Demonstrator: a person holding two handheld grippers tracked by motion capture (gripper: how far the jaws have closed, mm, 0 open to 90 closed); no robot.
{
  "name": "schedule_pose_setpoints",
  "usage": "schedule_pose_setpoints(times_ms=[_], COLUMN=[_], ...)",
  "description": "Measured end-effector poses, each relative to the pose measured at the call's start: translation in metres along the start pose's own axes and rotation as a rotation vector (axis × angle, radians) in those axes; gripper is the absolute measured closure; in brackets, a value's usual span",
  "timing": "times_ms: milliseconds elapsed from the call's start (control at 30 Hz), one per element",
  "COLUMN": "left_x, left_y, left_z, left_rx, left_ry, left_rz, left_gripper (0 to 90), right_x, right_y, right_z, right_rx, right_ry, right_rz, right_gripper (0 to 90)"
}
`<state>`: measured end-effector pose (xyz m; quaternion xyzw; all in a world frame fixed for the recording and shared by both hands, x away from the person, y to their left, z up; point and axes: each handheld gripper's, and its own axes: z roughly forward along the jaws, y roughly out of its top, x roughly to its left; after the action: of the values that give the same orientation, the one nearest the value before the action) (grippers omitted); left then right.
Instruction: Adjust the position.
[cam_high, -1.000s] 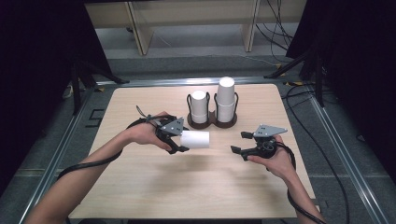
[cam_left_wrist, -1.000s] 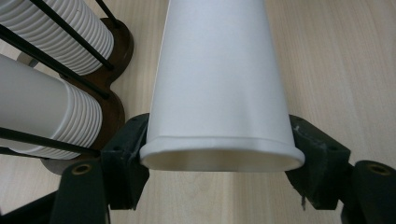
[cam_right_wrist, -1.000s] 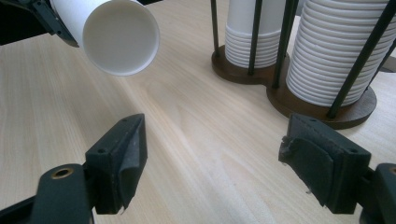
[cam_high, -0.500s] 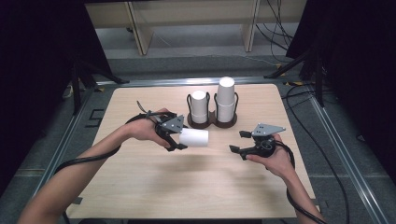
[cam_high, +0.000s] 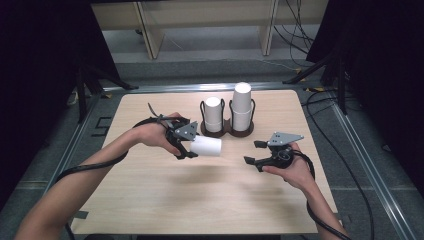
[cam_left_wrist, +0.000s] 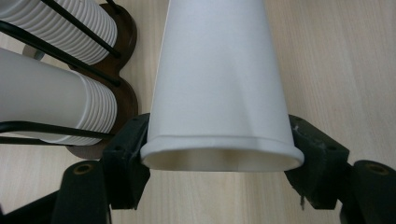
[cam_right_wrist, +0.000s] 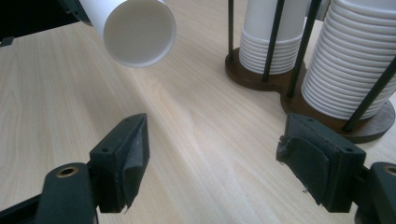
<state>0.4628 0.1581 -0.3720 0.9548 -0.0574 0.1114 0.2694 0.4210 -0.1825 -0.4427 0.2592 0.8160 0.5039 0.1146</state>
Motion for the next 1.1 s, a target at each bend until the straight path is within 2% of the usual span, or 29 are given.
schedule_pose_setpoints(times_ms=[200, 300, 367, 433, 500, 533, 767, 867, 1100], left_x=[0.000, 0.000, -0.001, -0.002, -0.002, -0.002, -0.004, -0.004, -0.004], left_y=[0.002, 0.003, 0.004, 0.006, 0.007, 0.008, 0.012, 0.014, 0.018], left_z=[-0.001, 0.000, 0.000, 0.001, 0.002, 0.002, 0.003, 0.003, 0.003], left_rx=[0.043, 0.070, 0.088, 0.104, 0.114, 0.120, 0.153, 0.168, 0.203], left_ry=[-0.013, -0.024, -0.031, -0.033, -0.036, -0.041, -0.066, -0.074, -0.085], left_rz=[0.008, 0.018, 0.027, 0.035, 0.041, 0.042, 0.047, 0.055, 0.075], left_gripper=[30.0, 30.2, 30.2, 30.2, 30.3, 30.3, 30.3, 30.3, 30.3], right_x=[-0.001, 0.001, 0.001, 0.003, 0.003, 0.002, 0.004, 0.004, 0.006], right_y=[0.003, 0.005, 0.007, 0.007, 0.008, 0.009, 0.011, 0.013, 0.018], right_z=[0.005, 0.007, 0.007, 0.008, 0.009, 0.009, 0.011, 0.011, 0.012], right_rx=[0.015, 0.026, 0.029, 0.037, 0.046, 0.043, 0.049, 0.048, 0.053], right_ry=[0.009, 0.023, 0.030, 0.035, 0.032, 0.029, 0.042, 0.034, 0.053], right_rz=[-0.024, -0.022, -0.042, -0.028, -0.030, -0.047, -0.043, -0.063, -0.069], right_gripper=[23.9, 23.9, 23.9, 24.0, 24.1, 24.1, 24.1, 24.3, 24.5])
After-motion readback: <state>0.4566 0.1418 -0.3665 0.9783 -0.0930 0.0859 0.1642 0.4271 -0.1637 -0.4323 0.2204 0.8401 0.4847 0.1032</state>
